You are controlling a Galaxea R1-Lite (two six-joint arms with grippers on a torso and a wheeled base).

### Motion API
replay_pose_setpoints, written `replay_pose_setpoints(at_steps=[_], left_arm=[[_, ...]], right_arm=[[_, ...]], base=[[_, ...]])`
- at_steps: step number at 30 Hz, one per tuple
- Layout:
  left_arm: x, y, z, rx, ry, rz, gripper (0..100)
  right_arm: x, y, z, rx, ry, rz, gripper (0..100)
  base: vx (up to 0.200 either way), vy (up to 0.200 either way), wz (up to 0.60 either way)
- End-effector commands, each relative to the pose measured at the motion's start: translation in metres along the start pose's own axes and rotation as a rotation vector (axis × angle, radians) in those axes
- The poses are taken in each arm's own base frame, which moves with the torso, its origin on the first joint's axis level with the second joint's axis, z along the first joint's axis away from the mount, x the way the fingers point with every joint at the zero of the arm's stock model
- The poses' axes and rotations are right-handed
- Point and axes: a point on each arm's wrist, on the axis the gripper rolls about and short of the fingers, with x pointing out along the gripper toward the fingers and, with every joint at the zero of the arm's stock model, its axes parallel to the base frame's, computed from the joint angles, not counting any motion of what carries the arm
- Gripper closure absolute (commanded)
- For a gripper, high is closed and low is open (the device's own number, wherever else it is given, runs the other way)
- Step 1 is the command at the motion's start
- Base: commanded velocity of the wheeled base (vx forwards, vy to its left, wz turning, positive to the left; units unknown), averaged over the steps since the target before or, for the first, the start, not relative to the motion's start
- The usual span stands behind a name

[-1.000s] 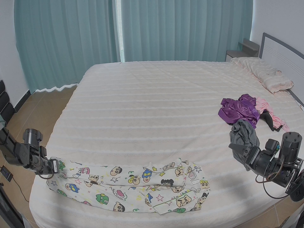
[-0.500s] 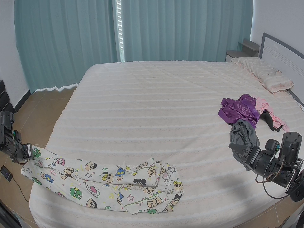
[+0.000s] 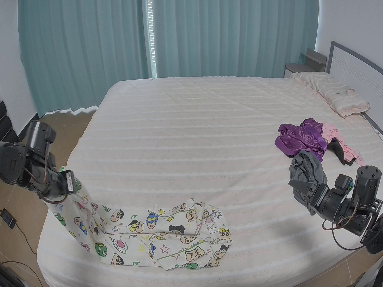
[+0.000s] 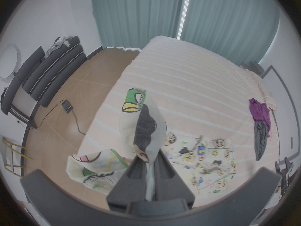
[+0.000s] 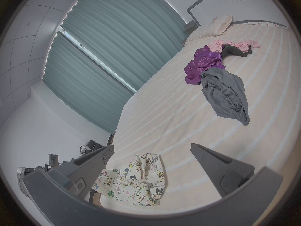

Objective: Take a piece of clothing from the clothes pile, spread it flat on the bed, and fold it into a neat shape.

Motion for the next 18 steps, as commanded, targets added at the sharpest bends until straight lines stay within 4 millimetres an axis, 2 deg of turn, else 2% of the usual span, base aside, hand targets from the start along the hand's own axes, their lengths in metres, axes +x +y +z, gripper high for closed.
replay_pose_setpoints(at_steps=[1, 3, 4, 8, 9, 10, 11, 13, 18], left_arm=[[-0.008, -0.084, -0.027, 0.045, -0.017, -0.092, 100], [0.001, -0.111, -0.036, 0.045, 0.010, -0.117, 100], [0.002, -0.113, -0.037, 0.043, 0.013, -0.120, 100], [0.023, -0.154, -0.054, 0.039, 0.050, -0.122, 100], [0.023, -0.154, -0.054, 0.039, 0.050, -0.122, 100], [0.032, -0.165, -0.061, 0.046, 0.050, -0.107, 100], [0.033, -0.167, -0.062, 0.046, 0.050, -0.105, 100], [0.040, -0.183, -0.073, 0.054, 0.064, -0.110, 100], [0.044, -0.204, -0.084, 0.059, 0.055, -0.147, 100]], right_arm=[[-0.002, 0.001, 0.001, 0.000, -0.006, 0.007, 0], [-0.002, 0.002, 0.001, -0.002, -0.009, 0.010, 0], [-0.002, 0.001, 0.001, -0.001, -0.008, 0.009, 0], [-0.003, 0.002, 0.002, -0.002, -0.011, 0.012, 0], [-0.003, 0.002, 0.002, -0.002, -0.011, 0.012, 0], [-0.002, 0.002, 0.002, -0.002, -0.012, 0.013, 0], [-0.003, 0.002, 0.002, -0.002, -0.011, 0.012, 0], [-0.002, 0.002, 0.002, -0.002, -0.009, 0.010, 0], [-0.002, 0.001, 0.001, -0.001, -0.008, 0.009, 0]], base=[[0.000, 0.000, 0.00], [0.000, 0.000, 0.00], [0.000, 0.000, 0.00], [0.000, 0.000, 0.00], [0.000, 0.000, 0.00], [0.000, 0.000, 0.00], [0.000, 0.000, 0.00], [0.000, 0.000, 0.00], [0.000, 0.000, 0.00]])
